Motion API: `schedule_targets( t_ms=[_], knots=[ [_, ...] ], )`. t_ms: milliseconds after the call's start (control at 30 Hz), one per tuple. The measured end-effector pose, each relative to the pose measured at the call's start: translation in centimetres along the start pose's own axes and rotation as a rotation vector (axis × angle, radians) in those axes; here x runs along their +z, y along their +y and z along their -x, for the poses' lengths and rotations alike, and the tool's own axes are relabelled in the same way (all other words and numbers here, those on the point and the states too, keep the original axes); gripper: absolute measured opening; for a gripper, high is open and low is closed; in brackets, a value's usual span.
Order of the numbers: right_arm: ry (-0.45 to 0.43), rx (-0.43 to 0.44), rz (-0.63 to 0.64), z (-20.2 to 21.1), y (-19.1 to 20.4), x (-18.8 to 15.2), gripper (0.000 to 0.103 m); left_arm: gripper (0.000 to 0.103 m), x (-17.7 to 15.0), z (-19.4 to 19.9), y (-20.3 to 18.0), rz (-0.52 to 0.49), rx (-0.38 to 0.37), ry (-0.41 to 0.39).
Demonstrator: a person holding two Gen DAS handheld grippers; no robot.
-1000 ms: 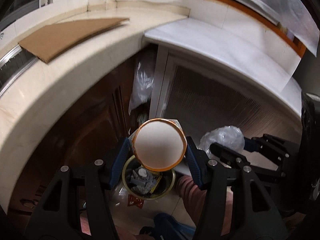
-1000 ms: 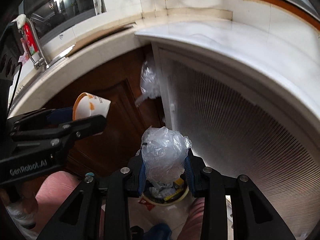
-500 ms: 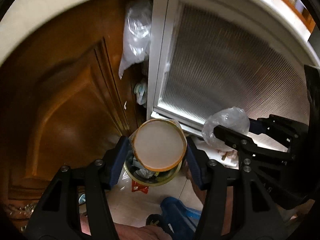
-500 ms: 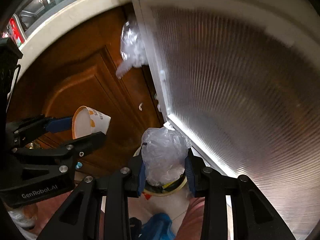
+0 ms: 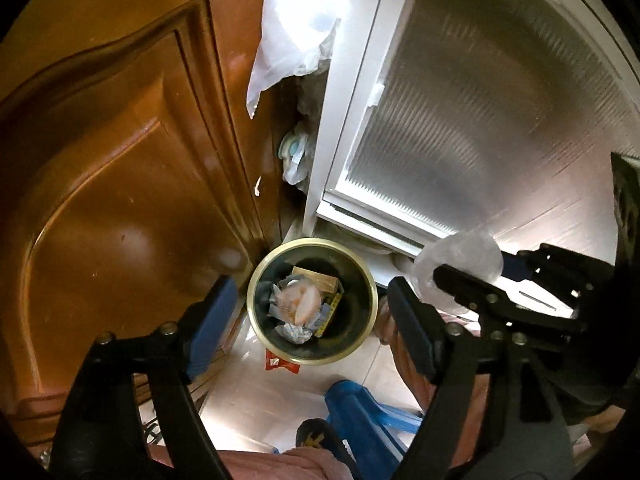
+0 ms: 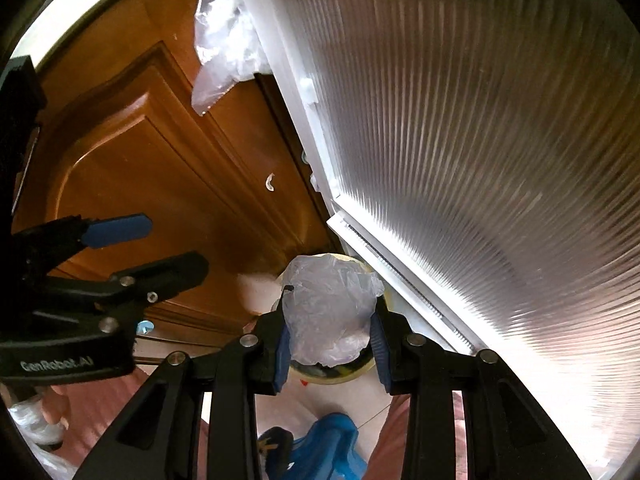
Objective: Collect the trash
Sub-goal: 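Lower the lid and plastic bag over the floor bin and open both tools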
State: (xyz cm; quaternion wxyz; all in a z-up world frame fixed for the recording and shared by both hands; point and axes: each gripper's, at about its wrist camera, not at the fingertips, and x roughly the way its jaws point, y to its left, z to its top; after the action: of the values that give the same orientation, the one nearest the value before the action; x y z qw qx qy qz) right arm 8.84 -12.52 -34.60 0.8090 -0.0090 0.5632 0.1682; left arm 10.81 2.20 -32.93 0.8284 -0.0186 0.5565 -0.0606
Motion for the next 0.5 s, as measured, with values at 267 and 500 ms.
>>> schedule_targets(
  t_ms=[267, 500],
  knots=[
    [0.017, 0.019, -0.004, -0.9, -0.1, 0.6, 0.034, 0.082, 0.1, 0.6, 0.0, 0.006, 0.015, -0.008],
    [0.031, 0.059, -0.012, -1.1, -0.7, 1.0, 0.04, 0.082, 0.4, 1.7, -0.5, -0.013, 0.021, -0.031]
  ],
)
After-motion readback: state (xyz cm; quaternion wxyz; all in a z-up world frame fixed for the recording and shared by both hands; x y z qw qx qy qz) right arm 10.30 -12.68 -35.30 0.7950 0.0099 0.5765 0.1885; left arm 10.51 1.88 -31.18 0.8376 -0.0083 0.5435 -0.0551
